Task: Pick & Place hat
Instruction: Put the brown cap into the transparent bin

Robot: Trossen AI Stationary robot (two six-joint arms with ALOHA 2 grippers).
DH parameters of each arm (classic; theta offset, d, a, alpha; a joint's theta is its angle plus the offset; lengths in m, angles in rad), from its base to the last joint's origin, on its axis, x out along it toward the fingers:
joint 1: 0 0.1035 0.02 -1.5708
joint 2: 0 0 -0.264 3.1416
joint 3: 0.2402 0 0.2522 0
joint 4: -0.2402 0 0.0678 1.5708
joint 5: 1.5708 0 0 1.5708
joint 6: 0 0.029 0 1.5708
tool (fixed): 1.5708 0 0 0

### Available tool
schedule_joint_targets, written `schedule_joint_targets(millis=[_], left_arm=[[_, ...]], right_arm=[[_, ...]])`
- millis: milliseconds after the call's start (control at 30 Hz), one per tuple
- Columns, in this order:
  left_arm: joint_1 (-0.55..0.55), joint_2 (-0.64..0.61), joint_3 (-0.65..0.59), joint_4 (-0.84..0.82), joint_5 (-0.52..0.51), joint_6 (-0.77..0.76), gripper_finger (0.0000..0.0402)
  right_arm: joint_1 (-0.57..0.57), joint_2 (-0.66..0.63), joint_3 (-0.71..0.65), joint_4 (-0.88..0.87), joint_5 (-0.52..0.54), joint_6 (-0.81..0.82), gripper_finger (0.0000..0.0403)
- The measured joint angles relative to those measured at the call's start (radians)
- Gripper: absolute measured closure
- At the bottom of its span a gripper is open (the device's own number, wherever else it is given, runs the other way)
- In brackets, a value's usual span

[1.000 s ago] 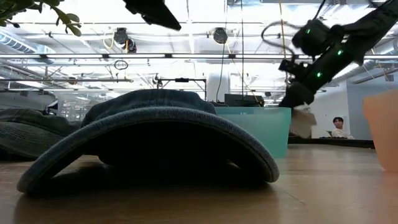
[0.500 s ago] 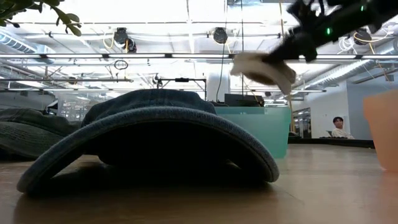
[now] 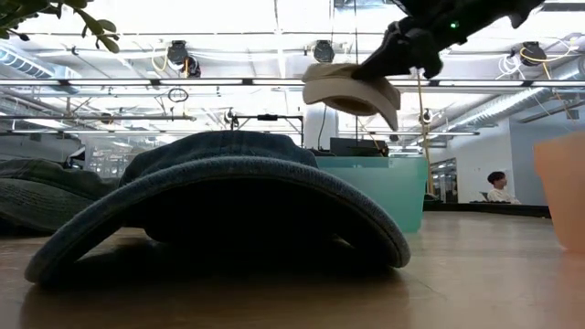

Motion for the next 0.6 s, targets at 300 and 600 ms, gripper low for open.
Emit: schedule_joint_targets(millis=[300, 600], left_arm=[[-0.021, 0.087, 0.142, -0.240, -0.047, -0.080, 0.0289], [-0.045, 0.173, 0.160, -0.223, -0.178, -0.080, 0.0288]], right_arm=[[0.050, 0.045, 0.027, 0.017, -0.001, 0.011, 0.0403], [0.114, 0.048, 0.041, 0.015, 0.000, 0.049, 0.0403]])
